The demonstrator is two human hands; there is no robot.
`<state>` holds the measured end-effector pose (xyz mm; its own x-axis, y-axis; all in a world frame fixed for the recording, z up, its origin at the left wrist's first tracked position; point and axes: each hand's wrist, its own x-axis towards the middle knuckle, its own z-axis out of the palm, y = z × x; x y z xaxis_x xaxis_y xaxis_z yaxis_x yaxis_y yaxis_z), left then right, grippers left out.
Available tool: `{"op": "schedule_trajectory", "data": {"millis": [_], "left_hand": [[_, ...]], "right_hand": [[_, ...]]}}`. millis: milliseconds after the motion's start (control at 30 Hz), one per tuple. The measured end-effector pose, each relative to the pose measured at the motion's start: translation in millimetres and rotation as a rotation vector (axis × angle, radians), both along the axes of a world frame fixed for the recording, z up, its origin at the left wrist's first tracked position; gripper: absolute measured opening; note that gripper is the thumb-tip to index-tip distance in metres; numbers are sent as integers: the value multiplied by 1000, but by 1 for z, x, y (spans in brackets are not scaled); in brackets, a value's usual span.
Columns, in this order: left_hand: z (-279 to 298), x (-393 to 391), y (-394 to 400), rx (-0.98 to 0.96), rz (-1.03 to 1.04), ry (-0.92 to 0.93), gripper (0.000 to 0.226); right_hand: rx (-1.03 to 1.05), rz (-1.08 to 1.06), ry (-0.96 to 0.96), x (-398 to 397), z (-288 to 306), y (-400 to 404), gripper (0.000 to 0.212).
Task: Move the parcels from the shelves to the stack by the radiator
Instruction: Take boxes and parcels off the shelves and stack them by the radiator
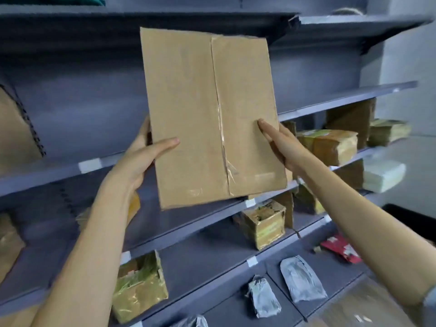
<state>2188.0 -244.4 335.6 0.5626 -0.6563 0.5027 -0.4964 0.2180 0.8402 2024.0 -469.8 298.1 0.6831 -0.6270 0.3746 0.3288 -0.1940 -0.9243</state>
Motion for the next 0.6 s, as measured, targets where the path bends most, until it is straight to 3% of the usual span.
{"op": "schedule_trajectory", "data": {"millis": [167,333,500,600], "left_hand": [[-21,-123,-176,102,-341,82,65],[-83,-292,-343,219,-677,287,49],[-154,-432,-457,459,-952,389,42],[-187,-475,-499,591,-1023,405,57]], "right_hand": [[28,-332,57,-194,-22,-105,40],[42,-676,134,-403,-61,-167,40],[165,-927,270,-543,-109,-192,24],[234,-1009,304,-587,-142,-215,25]]}}
